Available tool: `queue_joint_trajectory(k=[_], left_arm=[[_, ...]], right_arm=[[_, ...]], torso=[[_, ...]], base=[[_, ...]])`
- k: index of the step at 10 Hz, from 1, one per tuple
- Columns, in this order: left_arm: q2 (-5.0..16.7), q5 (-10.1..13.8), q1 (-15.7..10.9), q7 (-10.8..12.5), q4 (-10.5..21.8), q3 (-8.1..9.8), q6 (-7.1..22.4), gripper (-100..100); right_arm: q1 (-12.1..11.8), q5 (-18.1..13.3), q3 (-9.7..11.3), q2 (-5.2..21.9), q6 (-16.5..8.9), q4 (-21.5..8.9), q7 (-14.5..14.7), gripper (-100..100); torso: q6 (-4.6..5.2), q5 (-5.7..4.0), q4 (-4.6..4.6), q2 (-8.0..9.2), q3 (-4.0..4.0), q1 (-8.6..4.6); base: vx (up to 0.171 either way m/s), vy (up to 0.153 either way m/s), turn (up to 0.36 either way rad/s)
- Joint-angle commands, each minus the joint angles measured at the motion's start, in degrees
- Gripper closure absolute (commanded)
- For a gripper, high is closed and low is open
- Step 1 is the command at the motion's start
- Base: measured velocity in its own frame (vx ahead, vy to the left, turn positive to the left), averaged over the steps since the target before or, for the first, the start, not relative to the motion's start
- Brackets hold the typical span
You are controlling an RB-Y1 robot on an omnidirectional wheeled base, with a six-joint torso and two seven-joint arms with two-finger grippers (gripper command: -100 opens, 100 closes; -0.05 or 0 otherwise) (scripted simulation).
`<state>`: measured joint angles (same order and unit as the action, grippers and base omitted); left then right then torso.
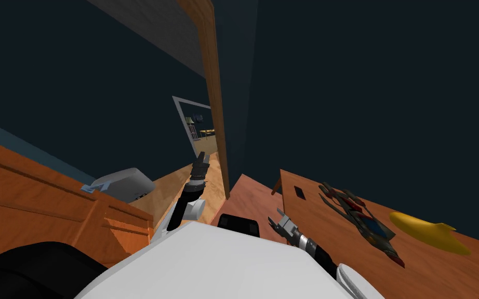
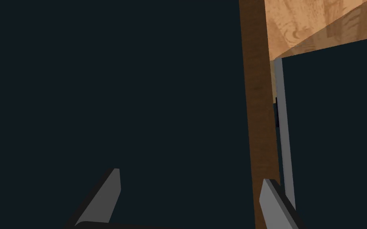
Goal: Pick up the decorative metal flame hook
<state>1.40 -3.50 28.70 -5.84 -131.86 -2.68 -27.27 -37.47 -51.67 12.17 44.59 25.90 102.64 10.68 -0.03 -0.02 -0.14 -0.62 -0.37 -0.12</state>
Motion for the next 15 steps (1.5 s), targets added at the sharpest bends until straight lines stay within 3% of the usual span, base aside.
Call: queue_joint_trajectory(k=[1,4,5,7,8,12,15], left_arm=[[0.0,0.0,0.0,0.0,0.0,0.0,0.0,0],[0.0,0.0,0.0,0.0,0.0,0.0,0.0,0],[0.0,0.0,0.0,0.0,0.0,0.0,0.0,0],[0.0,0.0,0.0,0.0,0.0,0.0,0.0,0],[0.0,0.0,0.0,0.0,0.0,0.0,0.0,0],[0.0,0.0,0.0,0.0,0.0,0.0,0.0,0],[0.0,0.0,0.0,0.0,0.0,0.0,0.0,0]], right_arm=[[-1.9,-2.5,0.2,0.8,0.2,-0.3,1.6,-100],[-3.1,-7.5,1.8,4.3,0.1,-3.5,4.1,-100],[-3.1,-7.6,1.8,4.3,0.1,-3.5,4.1,-100],[-4.2,-11.4,3.3,7.5,0.1,-6.4,6.5,-100],[-4.2,-12.3,3.3,7.5,0.1,-6.4,6.5,-100],[-6.1,-19.9,6.2,12.2,0.0,-11.7,10.7,-100],[-7.0,-24.9,8.2,14.2,-0.1,-15.0,13.1,-100]], torso=[[0.0,0.0,0.0,0.0,0.0,0.0],[0.0,-0.01,0.03,0.18,0.1,-0.01],[0.01,0.0,0.04,0.21,0.12,0.0],[0.0,-0.02,0.05,0.22,0.12,-0.09],[0.01,-0.03,0.02,0.09,0.05,-0.13],[-0.02,-0.03,0.0,0.05,0.02,-0.13],[-0.02,-0.05,0.01,0.09,0.04,-0.2]], base=[[0.124,0.008,-0.039],[0.112,0.009,-0.066],[0.08,0.004,-0.039],[0.13,-0.015,-0.077],[0.124,-0.007,-0.037],[0.141,-0.011,-0.057],[0.131,-0.03,-0.031]])
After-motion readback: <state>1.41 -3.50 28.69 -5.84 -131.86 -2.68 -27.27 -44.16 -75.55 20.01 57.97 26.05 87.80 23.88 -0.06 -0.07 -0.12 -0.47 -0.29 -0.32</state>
